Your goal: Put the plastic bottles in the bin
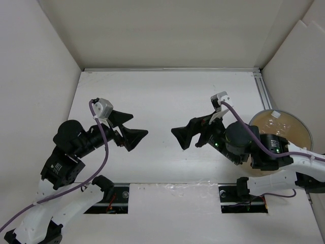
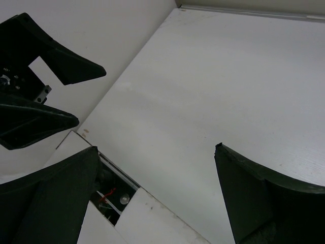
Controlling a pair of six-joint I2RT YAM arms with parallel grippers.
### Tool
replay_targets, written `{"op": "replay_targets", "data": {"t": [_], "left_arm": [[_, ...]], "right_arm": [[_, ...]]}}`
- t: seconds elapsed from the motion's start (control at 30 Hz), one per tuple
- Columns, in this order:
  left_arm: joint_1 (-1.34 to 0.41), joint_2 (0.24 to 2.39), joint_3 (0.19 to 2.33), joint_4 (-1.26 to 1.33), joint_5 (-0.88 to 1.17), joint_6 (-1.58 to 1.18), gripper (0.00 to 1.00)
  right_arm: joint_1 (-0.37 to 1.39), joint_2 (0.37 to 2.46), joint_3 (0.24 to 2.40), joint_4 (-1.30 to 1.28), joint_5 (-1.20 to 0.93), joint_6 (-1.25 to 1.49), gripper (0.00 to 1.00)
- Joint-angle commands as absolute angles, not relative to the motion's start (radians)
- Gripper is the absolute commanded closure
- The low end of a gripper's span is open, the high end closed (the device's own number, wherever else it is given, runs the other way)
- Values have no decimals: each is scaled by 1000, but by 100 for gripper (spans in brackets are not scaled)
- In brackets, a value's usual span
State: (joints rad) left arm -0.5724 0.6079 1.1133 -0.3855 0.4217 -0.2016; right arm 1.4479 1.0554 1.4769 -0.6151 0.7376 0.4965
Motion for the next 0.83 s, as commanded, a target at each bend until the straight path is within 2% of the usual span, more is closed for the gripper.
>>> {"op": "replay_targets", "data": {"t": [0.0,0.33,0.8], "left_arm": [[-574,604,1094,-330,413,-204,0],[-574,604,1085,-311,305,-215,0],[-574,604,1075,-311,287,-224,0]], "right_arm": [[1456,1022,1459,-558,752,480,0],[1456,1012,1459,-549,753,460,0],[1456,1022,1459,-549,762,451,0]]}}
